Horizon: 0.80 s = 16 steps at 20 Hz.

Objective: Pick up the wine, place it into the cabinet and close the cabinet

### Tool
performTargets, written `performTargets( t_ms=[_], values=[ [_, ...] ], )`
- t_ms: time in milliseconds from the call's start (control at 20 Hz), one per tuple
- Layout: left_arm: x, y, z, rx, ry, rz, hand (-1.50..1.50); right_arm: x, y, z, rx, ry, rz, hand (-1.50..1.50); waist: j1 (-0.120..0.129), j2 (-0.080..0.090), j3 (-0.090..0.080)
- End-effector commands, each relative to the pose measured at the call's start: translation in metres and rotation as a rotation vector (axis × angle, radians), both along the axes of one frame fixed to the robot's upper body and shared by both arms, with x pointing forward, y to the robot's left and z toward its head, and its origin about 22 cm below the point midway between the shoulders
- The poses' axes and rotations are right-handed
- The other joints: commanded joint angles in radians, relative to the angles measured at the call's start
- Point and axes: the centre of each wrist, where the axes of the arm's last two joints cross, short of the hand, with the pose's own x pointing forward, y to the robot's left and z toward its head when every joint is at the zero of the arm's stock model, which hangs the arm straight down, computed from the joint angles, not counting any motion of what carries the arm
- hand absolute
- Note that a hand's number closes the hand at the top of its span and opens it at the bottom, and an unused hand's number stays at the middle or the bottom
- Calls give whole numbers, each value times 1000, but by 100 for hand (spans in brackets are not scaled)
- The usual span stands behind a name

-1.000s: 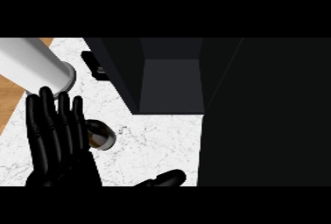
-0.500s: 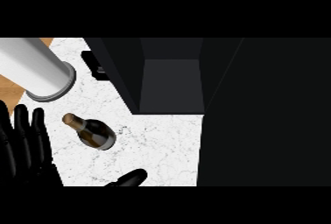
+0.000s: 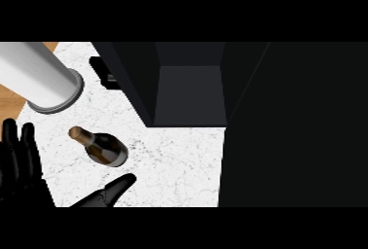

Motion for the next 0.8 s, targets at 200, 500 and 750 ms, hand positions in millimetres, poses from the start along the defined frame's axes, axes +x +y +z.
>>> performTargets(
  t_ms=[200,500,750],
  values=[
    [-5,19,-20,-118,53,-44,-150,-24,-5,18,21,-51,37,-150,2,0,-1],
    [7,51,-39,-124,83,-49,-150,-37,-3,19,34,-26,64,-150,-2,-1,-1],
    [19,57,-75,-139,80,-48,-150,-41,-1,22,1,-28,55,-150,-1,-1,0]
  ],
)
